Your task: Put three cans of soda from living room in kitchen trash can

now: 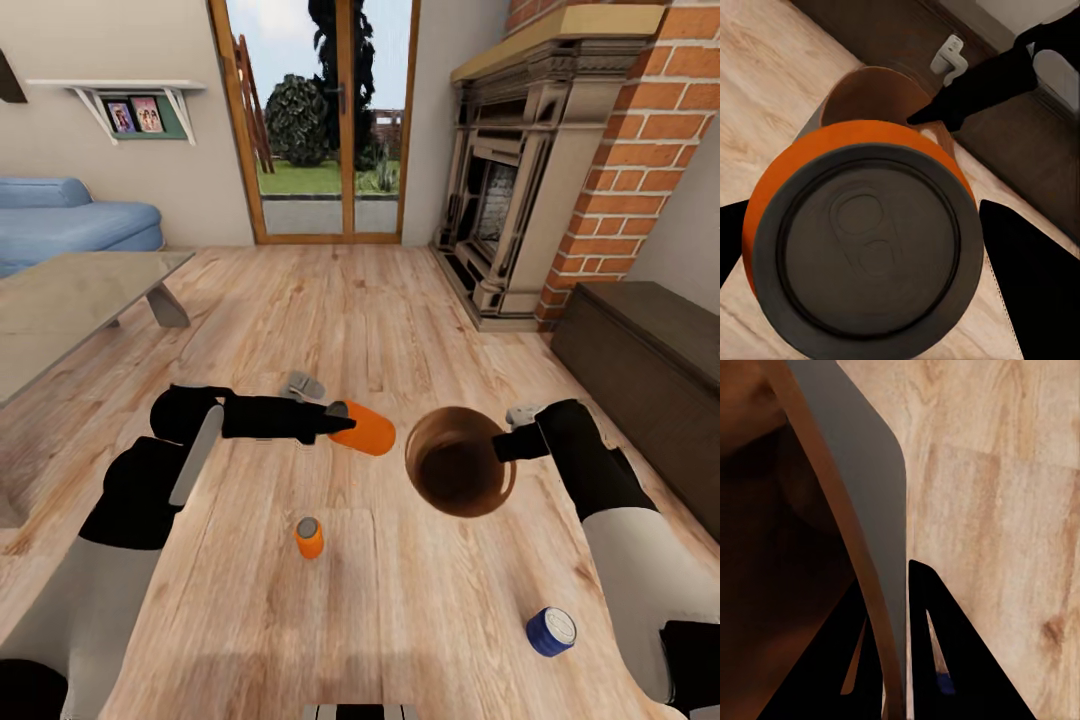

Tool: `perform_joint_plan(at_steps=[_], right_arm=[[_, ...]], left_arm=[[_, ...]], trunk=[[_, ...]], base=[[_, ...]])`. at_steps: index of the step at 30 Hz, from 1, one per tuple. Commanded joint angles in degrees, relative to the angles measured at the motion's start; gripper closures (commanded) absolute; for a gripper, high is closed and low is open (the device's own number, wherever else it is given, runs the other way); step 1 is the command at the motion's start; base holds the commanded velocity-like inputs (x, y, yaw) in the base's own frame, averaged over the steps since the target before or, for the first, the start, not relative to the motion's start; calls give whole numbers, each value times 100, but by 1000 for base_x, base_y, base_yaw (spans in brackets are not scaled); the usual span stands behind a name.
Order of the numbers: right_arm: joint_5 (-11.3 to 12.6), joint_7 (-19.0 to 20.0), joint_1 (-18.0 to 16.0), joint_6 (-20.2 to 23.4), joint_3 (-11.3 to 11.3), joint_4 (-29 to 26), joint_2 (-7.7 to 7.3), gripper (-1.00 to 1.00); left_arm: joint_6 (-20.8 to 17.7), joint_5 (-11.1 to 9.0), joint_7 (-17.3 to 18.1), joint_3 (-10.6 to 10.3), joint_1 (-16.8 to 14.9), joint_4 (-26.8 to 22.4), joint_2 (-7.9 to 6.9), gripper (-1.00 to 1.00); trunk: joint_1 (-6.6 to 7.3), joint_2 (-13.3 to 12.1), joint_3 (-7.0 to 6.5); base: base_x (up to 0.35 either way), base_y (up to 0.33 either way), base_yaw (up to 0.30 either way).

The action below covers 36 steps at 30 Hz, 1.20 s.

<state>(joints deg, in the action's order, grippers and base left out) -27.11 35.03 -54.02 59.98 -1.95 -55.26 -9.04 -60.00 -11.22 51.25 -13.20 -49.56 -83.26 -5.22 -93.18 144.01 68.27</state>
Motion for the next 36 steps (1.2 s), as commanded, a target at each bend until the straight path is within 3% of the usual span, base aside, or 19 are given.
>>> perform_joint_plan(at_steps=[1, 5, 8, 11, 16, 24, 27, 29, 30, 31, 33, 36], right_arm=[[48, 22, -4, 2, -3, 12, 30, 100], [48, 26, -3, 2, 1, 60, 288, 100], [47, 29, -8, 2, 2, 142, 570, 100], [48, 30, -14, 2, -14, 403, 707, 100], [48, 30, -39, 2, -150, 1016, 842, 100], [41, 30, -48, 2, -200, 1373, 1020, 100], [40, 30, -47, 2, -206, 1405, 1117, 100], [28, 30, -47, 2, -210, 1415, 1289, 100], [21, 27, -47, 2, -209, 1418, 1380, 100], [18, 26, -47, 2, -211, 1418, 1399, 100], [9, 23, -52, 2, -214, 1420, 1453, 100], [6, 22, -55, 2, -212, 1421, 1503, 100]], left_arm=[[0, -12, 54, 1, -14, 5, 4, 100], [0, -133, 245, -5, -59, 9, 6, 100], [0, -160, 284, -28, -66, 8, 2, 100], [0, -166, 292, -182, -69, 10, -8, 100], [0, -156, 297, -436, -69, 20, 29, 100], [0, -47, 236, -752, -68, 195, 106, 100], [0, 267, 136, -821, -64, 443, 166, 100], [0, 672, 81, -839, -63, 589, 330, 100], [0, 983, 63, -847, -63, 685, 448, 100], [0, 1081, 59, -846, -63, 724, 477, 100], [0, 1495, 45, -843, -62, 904, 587, 100], [0, 1721, 32, -842, -62, 1069, 740, 100]], trunk=[[1, 1, -1], [1, 1, -1], [1, 1, -1], [1, 1, -1], [1, 1, -1], [1, 1, -1], [1, 1, -1], [1, 1, -1], [1, 1, -1], [1, 1, -1], [1, 1, -1], [1, 1, -1]], base=[[0, 0, 0], [0, 0, 0], [0, 0, 0], [0, 0, 0], [0, 0, 0], [0, 0, 0], [0, 0, 0], [0, 0, 0], [0, 0, 0], [0, 0, 0], [0, 0, 0], [0, 0, 0]])
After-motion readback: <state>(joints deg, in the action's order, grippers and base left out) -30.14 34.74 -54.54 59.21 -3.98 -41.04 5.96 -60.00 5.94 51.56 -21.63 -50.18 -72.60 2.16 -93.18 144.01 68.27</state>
